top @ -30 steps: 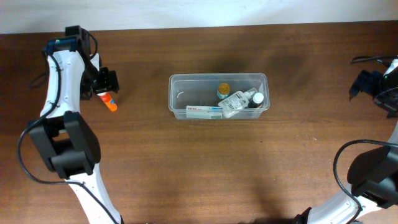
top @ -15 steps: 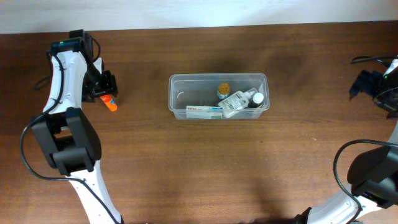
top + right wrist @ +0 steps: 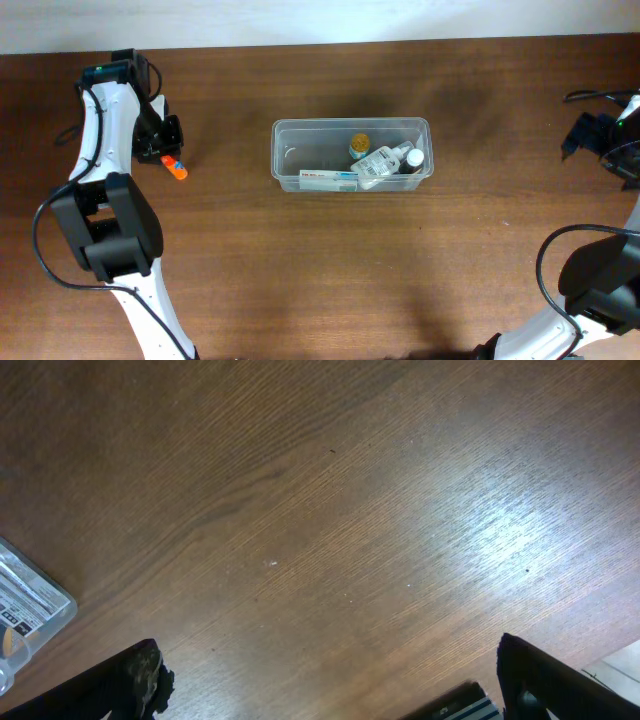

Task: Pack container
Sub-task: 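Close the left gripper on the orange tube and lift it, then carry the orange tube into the container and lower it upright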

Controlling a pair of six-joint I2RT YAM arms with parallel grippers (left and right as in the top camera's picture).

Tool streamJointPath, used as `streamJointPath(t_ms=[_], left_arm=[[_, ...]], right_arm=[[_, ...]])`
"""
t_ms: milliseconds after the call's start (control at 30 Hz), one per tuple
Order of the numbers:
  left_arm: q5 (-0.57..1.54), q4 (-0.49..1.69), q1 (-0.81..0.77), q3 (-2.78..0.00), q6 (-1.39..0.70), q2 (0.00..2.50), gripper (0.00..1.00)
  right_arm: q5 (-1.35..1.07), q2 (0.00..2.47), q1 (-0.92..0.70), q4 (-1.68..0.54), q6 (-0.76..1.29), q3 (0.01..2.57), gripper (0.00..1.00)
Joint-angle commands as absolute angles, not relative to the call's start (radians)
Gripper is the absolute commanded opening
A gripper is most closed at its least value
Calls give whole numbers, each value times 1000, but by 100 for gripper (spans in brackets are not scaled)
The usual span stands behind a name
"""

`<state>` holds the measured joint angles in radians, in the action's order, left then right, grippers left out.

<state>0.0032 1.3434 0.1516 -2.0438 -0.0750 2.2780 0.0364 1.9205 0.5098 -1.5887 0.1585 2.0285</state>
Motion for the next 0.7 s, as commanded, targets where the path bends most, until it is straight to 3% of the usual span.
streamJointPath(t_ms=[0, 433, 667], left_arm=[[12, 1349, 151, -2055, -74, 2281, 32], [121, 1539, 135, -2369, -74, 2281, 31], [143, 1676, 23, -2659, -74, 2281, 31]], right_arm=[[38, 1906, 512, -1588, 170, 2030, 98], [38, 1906, 512, -1588, 170, 2030, 98], [38, 1906, 512, -1588, 170, 2030, 98]])
